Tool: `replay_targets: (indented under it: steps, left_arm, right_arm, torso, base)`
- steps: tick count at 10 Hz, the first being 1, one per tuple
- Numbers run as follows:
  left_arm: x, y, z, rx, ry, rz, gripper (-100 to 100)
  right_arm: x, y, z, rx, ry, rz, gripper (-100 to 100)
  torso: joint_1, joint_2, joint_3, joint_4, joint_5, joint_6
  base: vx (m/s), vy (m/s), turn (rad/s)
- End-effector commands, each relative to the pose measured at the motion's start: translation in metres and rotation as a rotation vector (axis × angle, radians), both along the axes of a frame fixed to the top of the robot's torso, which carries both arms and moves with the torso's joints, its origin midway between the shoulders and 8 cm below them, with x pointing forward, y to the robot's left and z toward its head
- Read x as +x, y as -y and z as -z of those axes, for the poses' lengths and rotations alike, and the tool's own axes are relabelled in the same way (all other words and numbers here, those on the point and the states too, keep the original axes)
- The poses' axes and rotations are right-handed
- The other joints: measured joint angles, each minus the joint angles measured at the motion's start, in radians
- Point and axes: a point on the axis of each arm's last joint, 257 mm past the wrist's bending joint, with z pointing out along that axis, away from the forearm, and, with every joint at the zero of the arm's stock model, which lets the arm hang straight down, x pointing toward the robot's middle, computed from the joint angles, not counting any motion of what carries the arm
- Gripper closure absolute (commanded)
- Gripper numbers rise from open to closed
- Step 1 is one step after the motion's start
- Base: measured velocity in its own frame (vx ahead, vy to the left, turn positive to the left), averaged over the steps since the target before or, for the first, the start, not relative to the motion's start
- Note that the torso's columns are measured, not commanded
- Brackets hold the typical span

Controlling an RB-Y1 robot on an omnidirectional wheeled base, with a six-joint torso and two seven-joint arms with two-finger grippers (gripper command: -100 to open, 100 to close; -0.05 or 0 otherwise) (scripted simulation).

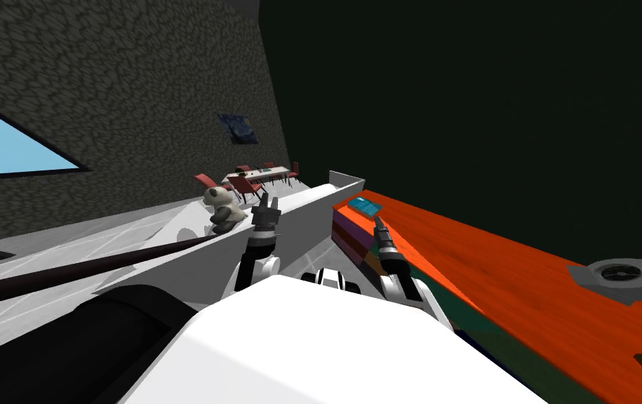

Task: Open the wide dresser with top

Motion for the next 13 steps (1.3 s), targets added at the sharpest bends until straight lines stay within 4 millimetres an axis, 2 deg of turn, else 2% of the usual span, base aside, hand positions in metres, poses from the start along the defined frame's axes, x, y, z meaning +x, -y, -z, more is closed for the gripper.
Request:
replay_targets:
  steps: [1, 2, 3, 4, 5, 6, 7, 9, 10, 11, 13]
  left_arm:
    - [0.0, 0.0, 0.0, 0.0, 0.0, 0.0, 0]
    - [0.0, 0.0, 0.0, 0.0, 0.0, 0.0, 0]
    - [0.0, 0.0, 0.0, 0.0, 0.0, 0.0, 0]
    - [0.0, 0.0, 0.0, 0.0, 0.0, 0.0, 0]
    - [0.0, 0.0, 0.0, 0.0, 0.0, 0.0, 0]
    - [0.0, 0.0, 0.0, 0.0, 0.0, 0.0, 0]
    - [0.0, 0.0, 0.0, 0.0, 0.0, 0.0, 0]
    - [0.0, 0.0, 0.0, 0.0, 0.0, 0.0, 0]
    - [0.0, 0.0, 0.0, 0.0, 0.0, 0.0, 0]
    - [0.0, 0.0, 0.0, 0.0, 0.0, 0.0, 0]
    - [0.0, 0.0, 0.0, 0.0, 0.0, 0.0, 0]
  right_arm:
    - [0.005, -0.004, 0.046, -0.068, -0.122, 0.005, -100]
    - [0.005, -0.002, 0.054, -0.069, -0.151, 0.014, -100]
    - [0.006, -0.006, 0.078, -0.118, -0.208, 0.01, -100]
    - [0.005, -0.003, 0.089, -0.12, -0.24, 0.018, -100]
    - [0.005, -0.003, 0.091, -0.12, -0.246, 0.021, -100]
    - [0.003, -0.005, 0.121, -0.175, -0.318, 0.018, -100]
    - [0.002, -0.002, 0.128, -0.176, -0.344, 0.028, -100]
    - [-0.003, -0.001, 0.162, -0.235, -0.43, 0.032, -100]
    - [-0.004, 0.0, 0.164, -0.236, -0.442, 0.037, -100]
    - [-0.01, 0.0, 0.193, -0.297, -0.509, 0.033, -100]
    - [-0.013, 0.005, 0.2, -0.299, -0.539, 0.046, -100]
  torso:
    - [0.0, 0.0, 0.0, 0.0, 0.0, 0.001]
    - [0.001, 0.0, 0.0, 0.0, 0.0, 0.0]
    - [0.0, 0.0, 0.0, 0.0, 0.0, 0.001]
    - [0.0, 0.0, 0.0, 0.0, 0.0, 0.0]
    - [-0.001, 0.001, 0.0, 0.0, 0.0, 0.001]
    - [-0.002, 0.001, 0.0, 0.0, 0.0, 0.001]
    - [0.0, 0.0, 0.0, 0.0, 0.0, 0.0]
    - [0.001, -0.001, -0.001, 0.0, 0.0, 0.0]
    - [0.0, 0.0, 0.0, 0.0, 0.0, 0.001]
    - [-0.002, 0.001, 0.001, 0.0, 0.0, 0.001]
    - [0.0, 0.0, 0.0, 0.0, 0.0, 0.001]
  base:
    - [0.01, 0.051, 0.255]
    - [0.013, 0.046, 0.142]
    - [0.012, 0.054, 0.275]
    - [0.01, 0.041, 0.122]
    - [0.007, 0.018, -0.031]
    - [0.012, 0.036, 0.295]
    - [0.018, 0.032, 0.14]
    - [0.03, 0.053, 0.167]
    - [0.008, 0.018, 0.0]
    - [0.018, 0.037, 0.233]
    - [0.017, 0.023, 0.074]
